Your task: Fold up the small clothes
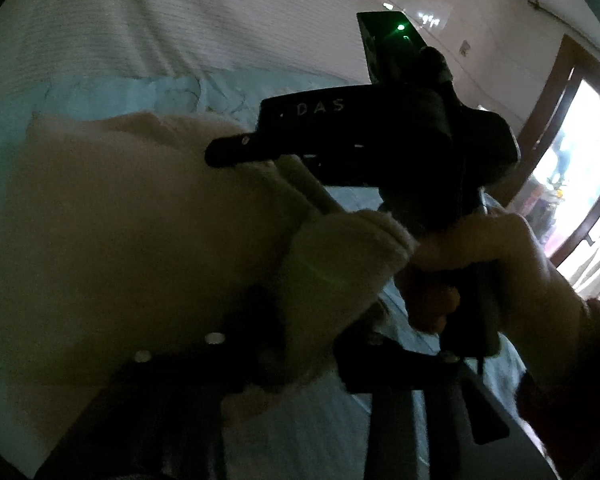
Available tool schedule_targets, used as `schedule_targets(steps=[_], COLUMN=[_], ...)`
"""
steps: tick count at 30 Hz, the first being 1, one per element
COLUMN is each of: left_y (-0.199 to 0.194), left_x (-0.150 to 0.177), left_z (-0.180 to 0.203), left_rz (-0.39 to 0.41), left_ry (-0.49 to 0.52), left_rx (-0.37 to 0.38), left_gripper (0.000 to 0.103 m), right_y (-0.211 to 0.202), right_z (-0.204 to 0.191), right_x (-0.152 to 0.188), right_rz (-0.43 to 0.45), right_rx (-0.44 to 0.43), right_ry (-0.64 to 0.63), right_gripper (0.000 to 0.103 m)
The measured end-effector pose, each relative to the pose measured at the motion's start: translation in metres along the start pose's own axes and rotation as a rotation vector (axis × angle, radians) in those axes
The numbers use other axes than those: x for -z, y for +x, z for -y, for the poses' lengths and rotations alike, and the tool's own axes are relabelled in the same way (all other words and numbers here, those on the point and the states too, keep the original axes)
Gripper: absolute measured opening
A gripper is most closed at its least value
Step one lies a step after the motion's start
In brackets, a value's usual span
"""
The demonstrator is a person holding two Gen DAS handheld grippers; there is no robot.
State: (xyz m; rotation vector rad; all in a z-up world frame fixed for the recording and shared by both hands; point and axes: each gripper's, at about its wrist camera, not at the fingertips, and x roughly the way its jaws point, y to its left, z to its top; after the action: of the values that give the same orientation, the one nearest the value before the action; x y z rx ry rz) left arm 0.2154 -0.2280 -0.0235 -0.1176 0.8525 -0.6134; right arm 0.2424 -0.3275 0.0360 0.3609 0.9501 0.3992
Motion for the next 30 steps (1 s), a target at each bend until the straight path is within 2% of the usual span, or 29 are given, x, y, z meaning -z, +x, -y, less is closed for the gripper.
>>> schedule_targets(steps=[2,4,6,10,12,14,17,20,23,25,28,30], left_y=[-0.011,-0.025,-0.042,-0.079,-0.092,-0.099,-0.099,-0.091,-0.075,-0.061,-0.038,-0.030], left_x=[0.006,0.014,0.021,0.030,0.032,0.030,0.021,0.011,0.004,0.000,-0.003,-0.005], left_z=[0.000,0.001,0.000,-0.014,-0.029,-0.052,-0.089,-0.124,-0.149,-0.162,-0.175,-0.176], left_rz=[-0.029,-0.042,-0.040,-0.021,-0.023,-0.028,-0.022,-0.032,-0.046,-0.067,-0.104,-0.110], left_ry=[-0.009,-0.002,0.007,-0.010,-0.050,-0.115,-0.214,-0.325,-0.389,-0.422,-0.491,-0.502], left_rx=[0.009,0.022,0.030,0.032,0.030,0.033,0.029,0.109,0.095,0.102,0.182,0.212], left_gripper=[0.046,0.047,0.051,0.067,0.072,0.072,0.072,0.072,0.072,0.072,0.074,0.078], right_y=[-0.008,-0.016,-0.026,-0.039,-0.042,-0.044,-0.041,-0.035,-0.025,-0.017,-0.010,-0.008], right_z=[-0.002,-0.001,0.000,0.009,0.012,0.014,0.017,0.021,0.020,0.022,0.025,0.025], right_x=[0.003,0.007,0.012,0.024,0.029,0.035,0.037,0.037,0.033,0.031,0.029,0.027], right_rz=[0.011,0.031,0.059,0.065,0.057,0.057,0.051,0.039,0.013,-0.015,-0.028,-0.035], right_rx=[0.025,0.069,0.091,0.077,0.057,0.029,0.007,-0.021,-0.023,-0.026,-0.050,-0.065], right_ry=[-0.001,-0.002,0.001,0.048,0.058,0.065,0.084,0.110,0.107,0.106,0.121,0.127], right_gripper=[0.048,0.067,0.071,0.073,0.076,0.081,0.083,0.084,0.084,0.085,0.085,0.085])
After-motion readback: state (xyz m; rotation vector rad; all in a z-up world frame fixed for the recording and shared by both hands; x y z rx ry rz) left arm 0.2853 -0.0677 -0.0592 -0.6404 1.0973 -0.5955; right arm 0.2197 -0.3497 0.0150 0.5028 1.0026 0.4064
